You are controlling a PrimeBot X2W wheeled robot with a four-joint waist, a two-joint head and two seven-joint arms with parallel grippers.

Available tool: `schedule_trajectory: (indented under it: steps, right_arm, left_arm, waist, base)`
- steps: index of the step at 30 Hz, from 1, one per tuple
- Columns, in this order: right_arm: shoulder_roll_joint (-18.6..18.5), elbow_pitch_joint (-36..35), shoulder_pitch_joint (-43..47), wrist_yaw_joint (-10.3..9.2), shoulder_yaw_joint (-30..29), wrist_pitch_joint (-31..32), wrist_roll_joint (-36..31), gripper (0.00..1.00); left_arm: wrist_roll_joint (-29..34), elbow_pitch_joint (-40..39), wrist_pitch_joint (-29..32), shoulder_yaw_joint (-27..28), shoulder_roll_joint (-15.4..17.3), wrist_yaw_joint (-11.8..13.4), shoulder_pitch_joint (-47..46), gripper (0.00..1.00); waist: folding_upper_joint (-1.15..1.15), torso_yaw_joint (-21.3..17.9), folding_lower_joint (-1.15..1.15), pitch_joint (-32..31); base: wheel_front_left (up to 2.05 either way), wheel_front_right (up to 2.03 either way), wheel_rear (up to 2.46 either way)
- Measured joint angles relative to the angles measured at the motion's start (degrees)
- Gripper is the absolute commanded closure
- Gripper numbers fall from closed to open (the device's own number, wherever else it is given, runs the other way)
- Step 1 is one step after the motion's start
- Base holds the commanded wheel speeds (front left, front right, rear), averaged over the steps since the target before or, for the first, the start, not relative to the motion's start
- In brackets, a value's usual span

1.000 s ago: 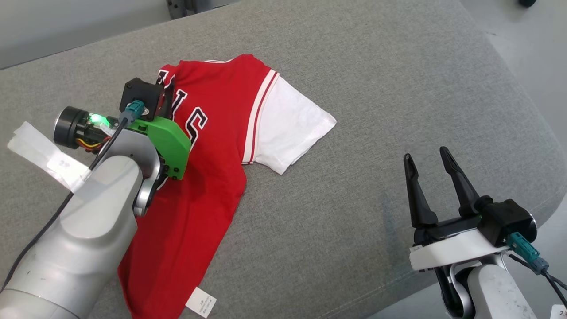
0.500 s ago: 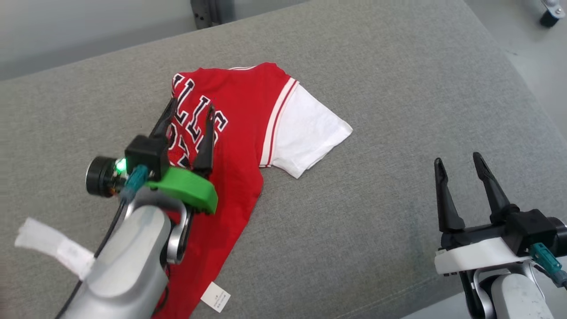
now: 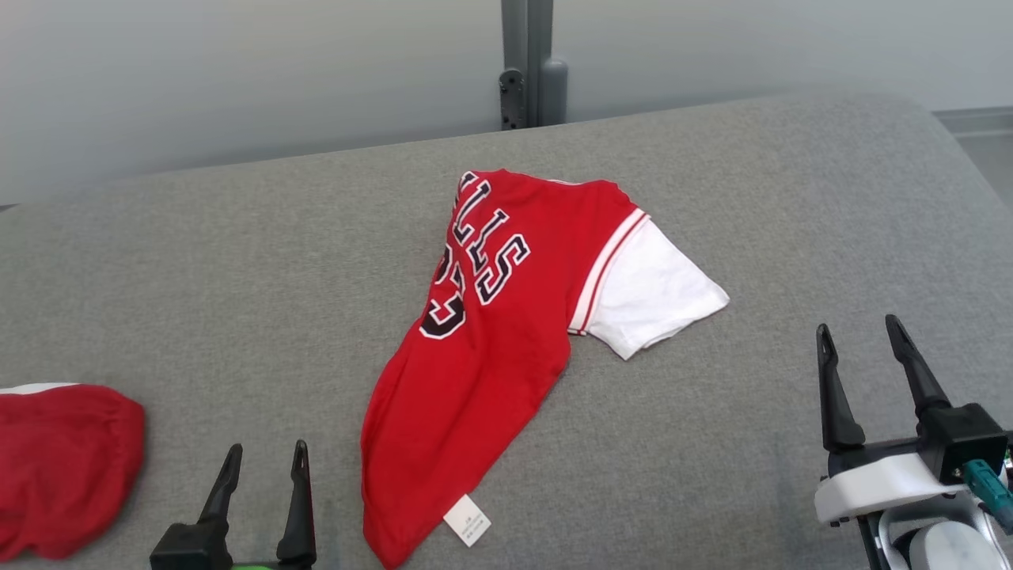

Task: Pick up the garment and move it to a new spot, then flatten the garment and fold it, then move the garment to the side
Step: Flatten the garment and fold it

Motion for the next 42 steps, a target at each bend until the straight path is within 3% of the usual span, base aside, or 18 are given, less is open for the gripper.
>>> schedule_trajectory:
  steps: [7,14,25,32,36,38,42]
  right_arm:
    - [1.0,4.4,2.7,0.0,0.8,0.0,0.4,0.0]
    - [1.5,6.6,4.0,0.0,2.8,0.0,0.6,0.0]
    - [1.6,7.5,4.0,0.0,3.1,0.0,1.2,0.0]
    - [1.6,7.4,3.7,0.0,2.7,0.0,2.2,0.0]
    - [1.5,9.8,-0.3,0.0,3.0,0.0,1.6,0.0]
    - [0.2,14.0,-4.5,0.0,3.4,0.9,0.3,0.0]
    - [-2.6,21.2,-17.2,0.0,4.3,8.9,-1.1,0.0]
  left_arm:
    - [5.6,-0.7,0.0,9.8,-4.6,-6.9,5.3,0.0]
    - [11.0,-0.5,0.0,17.1,-9.6,-12.9,7.0,0.0]
    - [15.7,-1.3,0.0,21.5,-13.1,-17.2,6.9,0.0]
    - [16.9,-1.6,0.0,21.3,-13.9,-18.2,6.5,0.0]
    - [16.0,0.6,0.1,16.6,-14.2,-18.7,5.6,0.0]
    - [14.6,3.1,4.2,13.2,-14.4,-18.8,5.1,0.0]
    - [10.2,3.5,13.8,8.8,-14.6,-19.0,0.2,0.0]
  waist:
    - [0.0,4.2,0.0,-3.6]
    - [0.0,5.7,0.0,-5.8]
    - [0.0,5.2,0.0,-5.7]
    - [0.0,4.9,0.0,-5.3]
    - [0.0,4.9,0.0,-4.2]
    - [0.0,4.8,0.0,-3.3]
    - [0.0,4.9,0.0,-0.5]
  base:
    - [0.0,0.0,0.0]
    - [0.0,0.0,0.0]
    - [0.0,0.0,0.0]
    - [0.0,0.0,0.0]
    - [0.0,0.0,0.0]
    - [0.0,0.0,0.0]
    - [0.0,0.0,0.0]
